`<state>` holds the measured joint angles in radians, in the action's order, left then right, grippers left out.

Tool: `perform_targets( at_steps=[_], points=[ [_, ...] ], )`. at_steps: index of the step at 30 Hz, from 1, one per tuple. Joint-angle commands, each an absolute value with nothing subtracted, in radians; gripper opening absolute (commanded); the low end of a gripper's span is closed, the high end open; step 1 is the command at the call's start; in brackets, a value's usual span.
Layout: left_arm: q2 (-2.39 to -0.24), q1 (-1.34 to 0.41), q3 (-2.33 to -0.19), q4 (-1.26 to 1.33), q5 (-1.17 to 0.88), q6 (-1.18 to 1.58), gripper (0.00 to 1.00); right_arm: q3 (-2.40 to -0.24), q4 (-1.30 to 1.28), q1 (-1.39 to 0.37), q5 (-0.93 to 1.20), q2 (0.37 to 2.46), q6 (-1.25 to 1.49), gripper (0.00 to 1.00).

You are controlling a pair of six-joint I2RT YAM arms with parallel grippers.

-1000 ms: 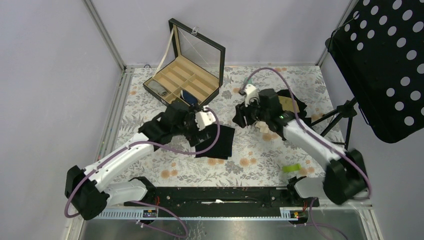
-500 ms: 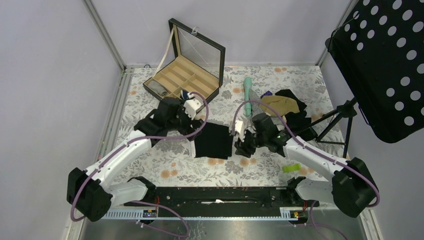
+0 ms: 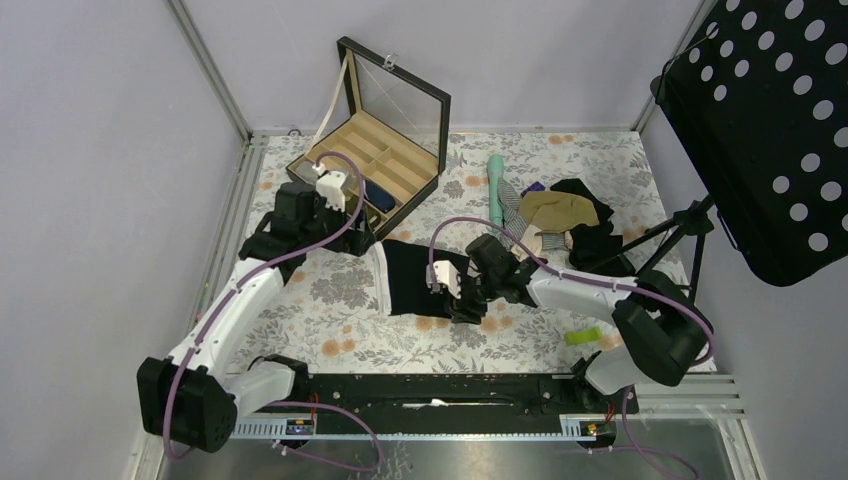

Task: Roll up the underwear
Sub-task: Fold the underwear at the center of the board.

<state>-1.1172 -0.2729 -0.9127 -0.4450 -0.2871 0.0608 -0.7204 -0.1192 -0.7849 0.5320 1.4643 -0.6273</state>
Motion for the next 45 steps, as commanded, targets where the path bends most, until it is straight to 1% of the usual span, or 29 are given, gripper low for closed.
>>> perform_targets(
  at_steps=[1, 8, 16, 17, 18, 20, 23, 25, 29, 32, 34, 36, 39, 45],
  points=[
    [-1.048, -0.249, -0.883, -0.384, -0.303, 0.087, 0.86, -0.790, -0.085, -0.806, 0.526, 1.508, -0.688, 0.54],
    [-1.034, -0.211, -0.851, -0.360, -0.330, 0.106, 0.86, -0.817, -0.118, -0.822, 0.500, 1.585, -0.740, 0.54],
    [-1.053, -0.191, -0.867, -0.356, -0.330, 0.087, 0.86, -0.814, -0.151, -0.850, 0.435, 1.635, -0.837, 0.47],
    [-1.058, -0.189, -0.869, -0.356, -0.328, 0.079, 0.86, -0.818, -0.152, -0.854, 0.422, 1.646, -0.841, 0.42],
    [-1.062, -0.188, -0.871, -0.357, -0.329, 0.069, 0.85, -0.824, -0.160, -0.855, 0.416, 1.653, -0.854, 0.30],
    [-1.070, -0.187, -0.876, -0.361, -0.326, 0.037, 0.85, -0.823, -0.172, -0.856, 0.401, 1.650, -0.880, 0.19],
    [-1.080, -0.186, -0.880, -0.383, -0.340, -0.071, 0.83, -0.834, -0.224, -0.854, 0.390, 1.638, -0.925, 0.11],
    [-1.068, -0.187, -0.856, -0.400, -0.408, -0.208, 0.78, -0.847, -0.275, -0.853, 0.392, 1.632, -0.961, 0.07],
    [-0.977, -0.190, -0.784, -0.499, -0.587, -0.604, 0.75, -0.836, -0.321, -0.829, 0.443, 1.597, -1.050, 0.05],
    [-0.933, -0.229, -0.783, -0.692, -0.697, -0.912, 0.74, -0.810, -0.321, -0.807, 0.466, 1.568, -1.091, 0.05],
    [-0.936, -0.292, -0.786, -0.795, -0.710, -1.074, 0.73, -0.794, -0.321, -0.798, 0.475, 1.554, -1.099, 0.05],
    [-0.947, -0.371, -0.761, -0.826, -0.688, -1.157, 0.69, -0.774, -0.315, -0.791, 0.474, 1.548, -1.106, 0.05],
    [-0.962, -0.473, -0.691, -0.753, -0.657, -1.195, 0.65, -0.749, -0.294, -0.772, 0.476, 1.539, -1.087, 0.05],
    [-0.948, -0.662, -0.508, -0.367, -0.551, -1.123, 0.66, -0.744, -0.288, -0.757, 0.476, 1.536, -1.068, 0.04]
  ],
)
